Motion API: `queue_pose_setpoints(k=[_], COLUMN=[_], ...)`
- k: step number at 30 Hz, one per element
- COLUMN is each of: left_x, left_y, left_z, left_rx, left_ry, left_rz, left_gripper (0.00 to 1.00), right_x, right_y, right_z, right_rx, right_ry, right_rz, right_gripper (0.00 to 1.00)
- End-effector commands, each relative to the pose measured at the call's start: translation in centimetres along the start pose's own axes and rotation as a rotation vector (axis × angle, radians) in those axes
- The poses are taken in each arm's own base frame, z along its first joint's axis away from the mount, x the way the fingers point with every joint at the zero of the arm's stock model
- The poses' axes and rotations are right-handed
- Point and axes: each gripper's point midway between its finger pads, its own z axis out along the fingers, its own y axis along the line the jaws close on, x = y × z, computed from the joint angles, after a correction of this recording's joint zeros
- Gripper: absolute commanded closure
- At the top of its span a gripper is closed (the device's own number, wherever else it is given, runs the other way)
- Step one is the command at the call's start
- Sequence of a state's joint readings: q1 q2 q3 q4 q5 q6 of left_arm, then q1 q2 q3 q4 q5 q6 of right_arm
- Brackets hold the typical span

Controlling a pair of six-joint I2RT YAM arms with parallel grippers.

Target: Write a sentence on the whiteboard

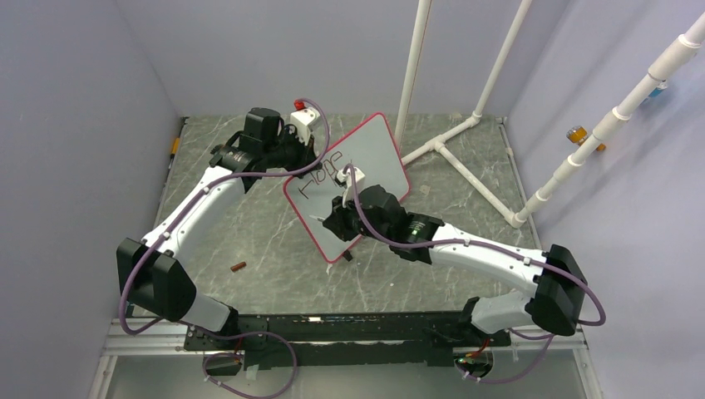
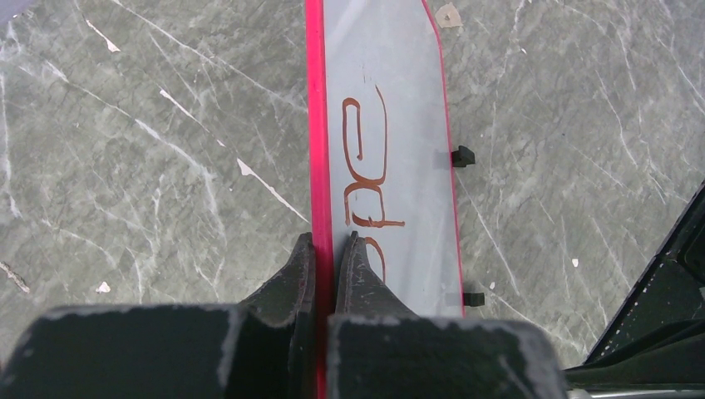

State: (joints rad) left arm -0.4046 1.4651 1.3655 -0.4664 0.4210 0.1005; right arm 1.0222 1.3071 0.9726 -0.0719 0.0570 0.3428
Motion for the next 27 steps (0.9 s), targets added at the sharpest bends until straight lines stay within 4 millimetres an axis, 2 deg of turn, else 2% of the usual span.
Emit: queue_pose_setpoints(k=[1,13,27], left_x=[2.1,2.0,1.9], left_y=[3.2,3.0,2.9], left_z=[0.4,0.3,0.2], left_rx=[-0.149,-0.145,-0.146], left_ry=[0.088,0.089,0.087], left_rz=[0.090,0.095,0.095], left_gripper=[1.00,1.00,1.00], right_x=[-3.1,-0.9,3.3], right_y=[1.2,1.1,-1.1], right_z=[0.6,1.8,1.2], right_rx=[-0.029,-0.032,0.040], right_ry=[-0.083,-0.015,0.062], right_rz=[-0.012,-0.009,0.026], right_gripper=[1.00,1.00,1.00])
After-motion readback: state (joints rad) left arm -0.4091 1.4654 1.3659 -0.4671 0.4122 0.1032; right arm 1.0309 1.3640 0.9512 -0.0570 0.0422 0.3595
